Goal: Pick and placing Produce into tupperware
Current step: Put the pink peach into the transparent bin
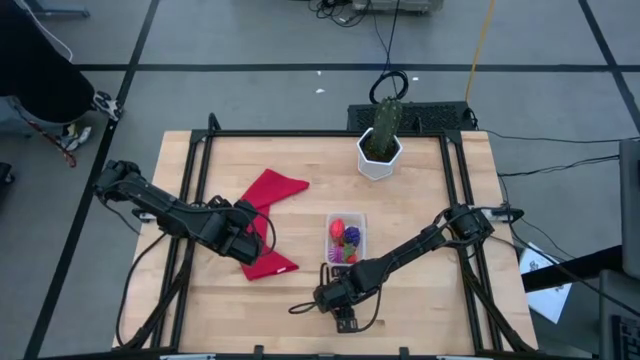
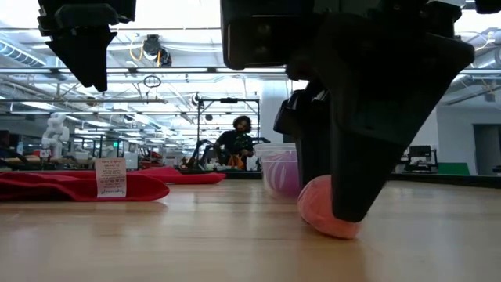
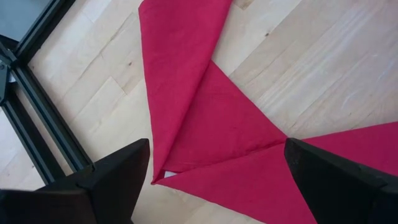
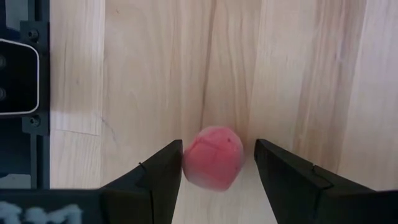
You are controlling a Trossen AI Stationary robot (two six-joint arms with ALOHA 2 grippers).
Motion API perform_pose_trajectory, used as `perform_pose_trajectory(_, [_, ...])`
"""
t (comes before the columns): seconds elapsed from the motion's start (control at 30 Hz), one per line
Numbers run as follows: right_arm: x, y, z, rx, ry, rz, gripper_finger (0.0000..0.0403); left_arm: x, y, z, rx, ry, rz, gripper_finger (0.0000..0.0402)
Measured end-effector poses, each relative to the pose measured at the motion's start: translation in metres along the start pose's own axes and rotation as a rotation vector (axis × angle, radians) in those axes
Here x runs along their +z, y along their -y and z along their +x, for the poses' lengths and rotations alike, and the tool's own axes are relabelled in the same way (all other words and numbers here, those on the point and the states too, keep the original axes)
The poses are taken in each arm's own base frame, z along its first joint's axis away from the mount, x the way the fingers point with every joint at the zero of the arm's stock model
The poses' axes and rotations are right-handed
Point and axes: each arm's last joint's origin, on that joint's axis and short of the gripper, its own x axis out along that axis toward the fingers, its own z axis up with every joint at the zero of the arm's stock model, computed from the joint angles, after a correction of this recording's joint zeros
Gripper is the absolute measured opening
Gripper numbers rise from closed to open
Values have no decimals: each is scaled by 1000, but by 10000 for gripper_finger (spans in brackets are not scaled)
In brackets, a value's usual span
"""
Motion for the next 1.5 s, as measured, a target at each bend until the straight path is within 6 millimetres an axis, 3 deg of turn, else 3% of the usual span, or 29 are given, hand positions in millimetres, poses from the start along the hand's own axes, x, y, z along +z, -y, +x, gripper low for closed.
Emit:
perform_pose_trajectory(0.33, [1, 0, 0, 3, 8, 7, 194, 0, 0, 0, 0, 0, 0, 379])
perform_pose_trajectory(0.8, [0, 0, 0, 0, 4, 7, 130, 0, 0, 0, 0, 0, 0, 379])
perform_pose_trajectory(1.5, [-2, -3, 0, 1, -3, 18, 125, 0, 0, 0, -1, 0, -1, 379])
